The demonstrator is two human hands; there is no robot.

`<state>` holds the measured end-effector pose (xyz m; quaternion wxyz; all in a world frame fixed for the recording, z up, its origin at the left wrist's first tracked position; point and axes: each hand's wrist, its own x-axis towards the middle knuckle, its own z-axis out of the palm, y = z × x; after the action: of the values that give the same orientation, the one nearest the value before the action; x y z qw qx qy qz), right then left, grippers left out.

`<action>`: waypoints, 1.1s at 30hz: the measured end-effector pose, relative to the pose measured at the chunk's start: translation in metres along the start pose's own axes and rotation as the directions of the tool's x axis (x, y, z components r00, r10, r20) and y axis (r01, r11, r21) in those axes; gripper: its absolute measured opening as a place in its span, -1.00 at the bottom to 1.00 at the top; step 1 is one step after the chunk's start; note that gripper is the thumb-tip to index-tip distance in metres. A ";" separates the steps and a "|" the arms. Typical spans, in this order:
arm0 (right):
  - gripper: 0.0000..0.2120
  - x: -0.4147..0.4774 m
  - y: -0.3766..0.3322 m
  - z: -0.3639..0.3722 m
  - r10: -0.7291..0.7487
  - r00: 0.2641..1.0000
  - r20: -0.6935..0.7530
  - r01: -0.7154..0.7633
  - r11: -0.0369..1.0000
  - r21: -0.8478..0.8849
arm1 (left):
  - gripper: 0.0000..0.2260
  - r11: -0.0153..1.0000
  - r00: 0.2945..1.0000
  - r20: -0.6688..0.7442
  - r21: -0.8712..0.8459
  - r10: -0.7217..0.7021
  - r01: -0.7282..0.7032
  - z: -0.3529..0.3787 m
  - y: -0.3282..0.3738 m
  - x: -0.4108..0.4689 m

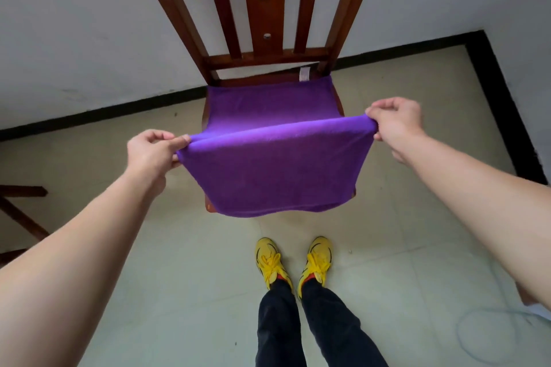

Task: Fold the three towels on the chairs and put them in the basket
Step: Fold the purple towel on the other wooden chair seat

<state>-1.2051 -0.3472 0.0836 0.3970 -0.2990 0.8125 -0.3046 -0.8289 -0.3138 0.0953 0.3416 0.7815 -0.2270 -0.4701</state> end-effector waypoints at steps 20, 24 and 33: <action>-0.84 -0.016 -0.183 -0.053 -0.272 0.944 -0.187 0.279 0.960 0.012 | -0.82 0.952 0.957 -0.025 -0.097 0.290 -0.291 -0.030 0.184 -0.038; -0.89 -0.015 -0.151 -0.049 -0.213 0.961 -0.176 0.210 0.977 -0.037 | -0.81 0.969 0.970 -0.007 -0.058 0.242 -0.242 -0.022 0.149 -0.035; -0.81 -0.025 0.015 -0.025 0.062 0.994 -0.090 -0.079 0.975 -0.206 | -0.79 0.993 0.999 -0.005 0.107 -0.047 0.047 -0.004 -0.019 -0.044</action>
<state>-1.2170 -0.3133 0.0972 0.3399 -0.2972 0.8659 -0.2152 -0.8445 -0.2702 0.1076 0.2885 0.8044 -0.2330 -0.4642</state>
